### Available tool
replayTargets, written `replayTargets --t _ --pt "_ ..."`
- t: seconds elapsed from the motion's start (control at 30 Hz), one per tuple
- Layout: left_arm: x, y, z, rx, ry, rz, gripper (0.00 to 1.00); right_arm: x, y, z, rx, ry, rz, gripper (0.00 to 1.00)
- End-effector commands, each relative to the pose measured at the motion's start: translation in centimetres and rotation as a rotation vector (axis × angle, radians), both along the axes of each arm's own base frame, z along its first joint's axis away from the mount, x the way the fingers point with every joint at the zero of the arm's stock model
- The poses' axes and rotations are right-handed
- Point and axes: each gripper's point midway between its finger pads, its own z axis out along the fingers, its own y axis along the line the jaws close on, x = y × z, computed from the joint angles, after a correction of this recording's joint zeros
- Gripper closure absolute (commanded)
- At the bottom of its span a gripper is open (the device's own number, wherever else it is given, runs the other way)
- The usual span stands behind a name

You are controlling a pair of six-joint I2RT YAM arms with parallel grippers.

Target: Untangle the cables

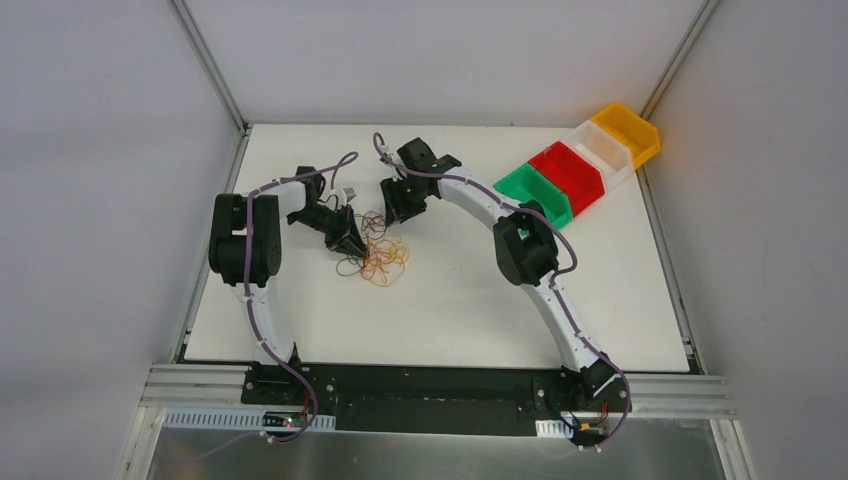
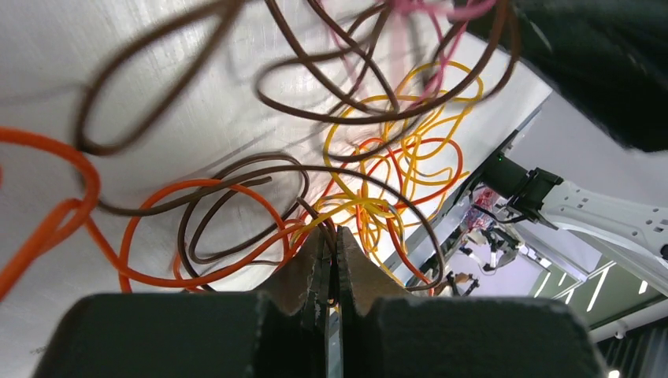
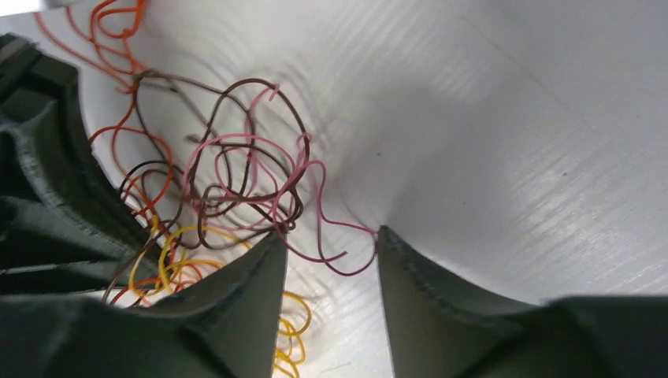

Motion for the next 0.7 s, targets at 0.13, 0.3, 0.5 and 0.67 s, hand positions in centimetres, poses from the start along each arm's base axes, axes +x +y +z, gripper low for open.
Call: replayTargets --t 0.13,0.3,0.5,0.67 --pt "2.5 2.5 4.5 -0.031 -0.133 0.086 0.93 1.1 -0.1 0.7 -0.004 -0.084 0.028 1.00" --pt "5.3 3.6 7.4 -0.001 -0.245 0.141 0.74 -0.2 -0.8 2.6 0.045 -0.093 0.041 1.00" --pt "8.1 2.9 7.1 -0.020 -0.245 0.224 0.50 -1.4 -0.7 4.9 0.104 -0.088 0.043 1.00" --pt "8.4 0.2 5.7 -0.050 -0.207 0.183 0.41 -2.2 -0.6 5.4 0.116 -0.065 0.060 1.00"
